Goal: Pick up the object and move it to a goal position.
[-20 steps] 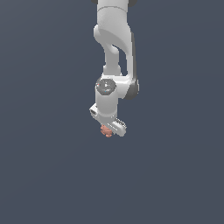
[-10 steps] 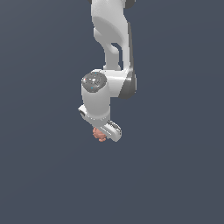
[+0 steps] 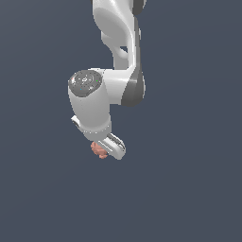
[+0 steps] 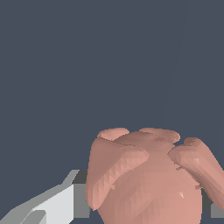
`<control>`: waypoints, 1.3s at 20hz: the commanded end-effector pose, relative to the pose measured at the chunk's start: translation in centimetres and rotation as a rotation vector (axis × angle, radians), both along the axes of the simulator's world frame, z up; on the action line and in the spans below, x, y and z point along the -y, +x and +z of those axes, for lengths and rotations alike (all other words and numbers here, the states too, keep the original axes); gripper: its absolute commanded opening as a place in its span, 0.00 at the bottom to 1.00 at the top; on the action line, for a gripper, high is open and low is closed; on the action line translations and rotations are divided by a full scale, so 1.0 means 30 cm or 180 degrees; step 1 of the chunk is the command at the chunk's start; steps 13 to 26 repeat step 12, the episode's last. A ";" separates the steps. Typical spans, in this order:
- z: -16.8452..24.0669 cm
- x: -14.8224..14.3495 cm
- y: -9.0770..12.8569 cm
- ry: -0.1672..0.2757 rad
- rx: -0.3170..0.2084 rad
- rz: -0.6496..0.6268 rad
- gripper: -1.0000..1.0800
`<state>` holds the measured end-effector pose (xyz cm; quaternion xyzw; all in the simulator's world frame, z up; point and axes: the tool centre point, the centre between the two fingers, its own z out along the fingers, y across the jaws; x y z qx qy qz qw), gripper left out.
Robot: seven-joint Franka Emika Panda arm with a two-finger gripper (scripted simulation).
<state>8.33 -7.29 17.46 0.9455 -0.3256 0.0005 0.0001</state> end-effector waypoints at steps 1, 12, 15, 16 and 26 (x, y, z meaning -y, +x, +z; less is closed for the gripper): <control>0.024 0.011 0.023 0.0000 -0.0003 0.0001 0.00; 0.062 0.032 0.064 0.0002 -0.0003 0.0001 0.00; 0.062 0.032 0.064 0.0002 -0.0003 0.0001 0.00; 0.062 0.032 0.064 0.0002 -0.0003 0.0001 0.00; 0.062 0.032 0.064 0.0002 -0.0003 0.0001 0.00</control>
